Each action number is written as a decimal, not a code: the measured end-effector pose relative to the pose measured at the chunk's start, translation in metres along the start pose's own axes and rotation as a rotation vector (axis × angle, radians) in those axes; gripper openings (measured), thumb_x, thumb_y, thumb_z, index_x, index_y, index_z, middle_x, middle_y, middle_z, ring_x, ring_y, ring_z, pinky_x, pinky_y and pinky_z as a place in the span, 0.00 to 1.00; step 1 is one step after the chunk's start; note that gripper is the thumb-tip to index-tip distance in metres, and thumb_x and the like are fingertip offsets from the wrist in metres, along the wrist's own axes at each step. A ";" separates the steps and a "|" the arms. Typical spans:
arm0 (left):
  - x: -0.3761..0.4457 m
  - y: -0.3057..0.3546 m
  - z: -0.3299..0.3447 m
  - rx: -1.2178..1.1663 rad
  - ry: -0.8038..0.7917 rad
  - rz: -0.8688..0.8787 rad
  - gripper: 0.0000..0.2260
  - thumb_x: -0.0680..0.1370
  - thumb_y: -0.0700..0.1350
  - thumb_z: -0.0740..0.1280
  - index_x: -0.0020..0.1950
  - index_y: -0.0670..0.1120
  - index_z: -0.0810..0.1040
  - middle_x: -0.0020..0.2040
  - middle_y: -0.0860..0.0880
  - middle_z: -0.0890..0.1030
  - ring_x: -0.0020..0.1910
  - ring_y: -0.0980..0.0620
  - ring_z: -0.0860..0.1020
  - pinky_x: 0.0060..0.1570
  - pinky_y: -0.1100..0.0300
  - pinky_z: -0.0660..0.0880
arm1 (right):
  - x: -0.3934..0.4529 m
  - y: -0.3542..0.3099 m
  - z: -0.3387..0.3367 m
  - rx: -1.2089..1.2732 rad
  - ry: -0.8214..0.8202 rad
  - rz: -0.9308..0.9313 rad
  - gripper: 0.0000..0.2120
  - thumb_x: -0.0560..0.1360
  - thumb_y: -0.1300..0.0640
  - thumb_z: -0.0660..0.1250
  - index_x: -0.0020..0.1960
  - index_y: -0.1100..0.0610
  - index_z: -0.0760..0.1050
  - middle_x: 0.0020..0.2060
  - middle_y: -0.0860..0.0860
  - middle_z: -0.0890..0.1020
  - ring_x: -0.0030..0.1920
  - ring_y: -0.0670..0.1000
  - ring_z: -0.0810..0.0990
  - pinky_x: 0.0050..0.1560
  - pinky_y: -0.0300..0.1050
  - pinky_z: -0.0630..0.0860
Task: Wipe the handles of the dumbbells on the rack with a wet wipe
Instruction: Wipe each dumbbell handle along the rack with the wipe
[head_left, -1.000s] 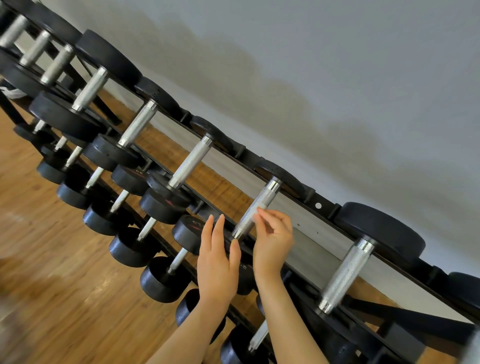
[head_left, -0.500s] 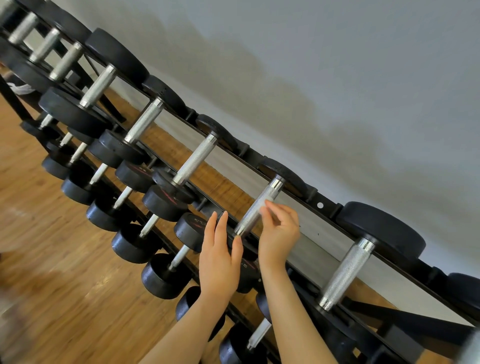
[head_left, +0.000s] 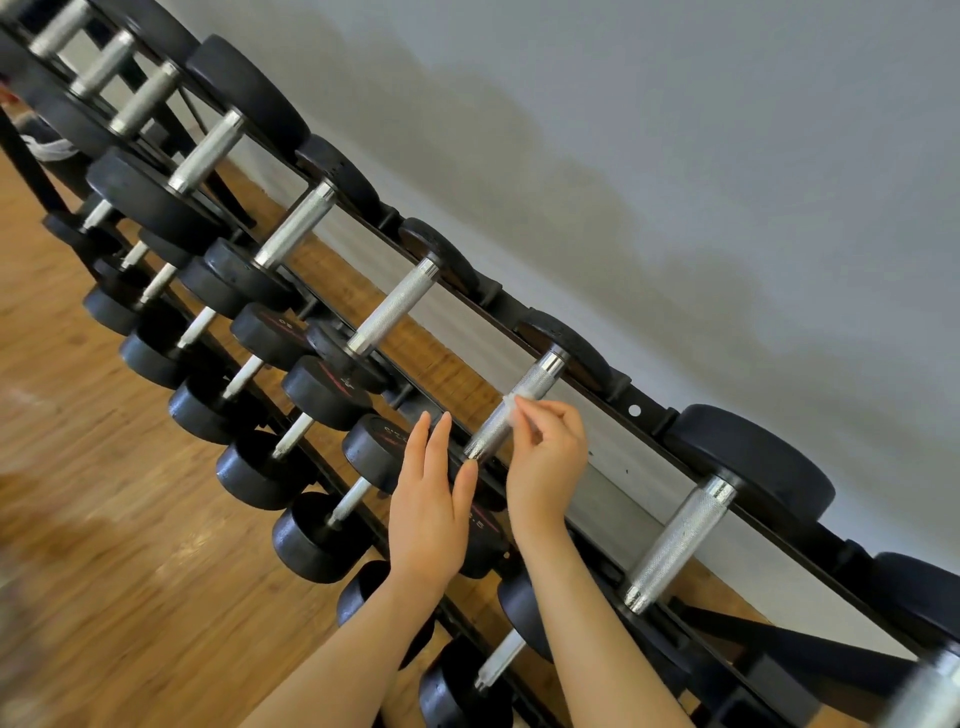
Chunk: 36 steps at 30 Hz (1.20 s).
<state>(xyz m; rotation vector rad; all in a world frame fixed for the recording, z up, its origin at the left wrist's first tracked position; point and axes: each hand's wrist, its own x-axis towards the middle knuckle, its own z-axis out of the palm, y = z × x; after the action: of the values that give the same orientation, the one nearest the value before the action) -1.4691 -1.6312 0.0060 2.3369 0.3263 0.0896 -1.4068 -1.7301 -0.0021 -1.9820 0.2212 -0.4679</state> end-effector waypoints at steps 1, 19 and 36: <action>0.000 0.000 0.000 0.005 -0.001 -0.004 0.30 0.79 0.62 0.50 0.80 0.53 0.55 0.80 0.55 0.51 0.77 0.58 0.53 0.68 0.62 0.54 | 0.003 0.001 -0.001 0.009 0.009 0.016 0.09 0.76 0.60 0.69 0.55 0.55 0.82 0.48 0.45 0.76 0.48 0.50 0.78 0.45 0.49 0.81; -0.002 0.002 0.002 0.047 0.013 -0.013 0.28 0.80 0.59 0.52 0.80 0.52 0.55 0.80 0.53 0.52 0.77 0.52 0.58 0.71 0.56 0.61 | 0.015 -0.001 -0.015 -0.422 -0.416 -0.379 0.09 0.77 0.58 0.65 0.54 0.58 0.80 0.51 0.50 0.77 0.53 0.43 0.67 0.46 0.30 0.70; 0.003 -0.011 -0.017 0.195 -0.096 0.112 0.30 0.78 0.62 0.52 0.79 0.52 0.57 0.80 0.51 0.56 0.77 0.50 0.60 0.72 0.56 0.58 | 0.035 0.008 -0.022 -0.526 -0.555 -0.768 0.11 0.74 0.55 0.68 0.53 0.58 0.82 0.49 0.51 0.83 0.47 0.54 0.78 0.42 0.48 0.78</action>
<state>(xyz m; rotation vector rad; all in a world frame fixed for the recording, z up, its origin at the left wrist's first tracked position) -1.4716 -1.6115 0.0099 2.5426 0.1620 -0.0008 -1.3840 -1.7644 0.0072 -2.5934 -0.8752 -0.3248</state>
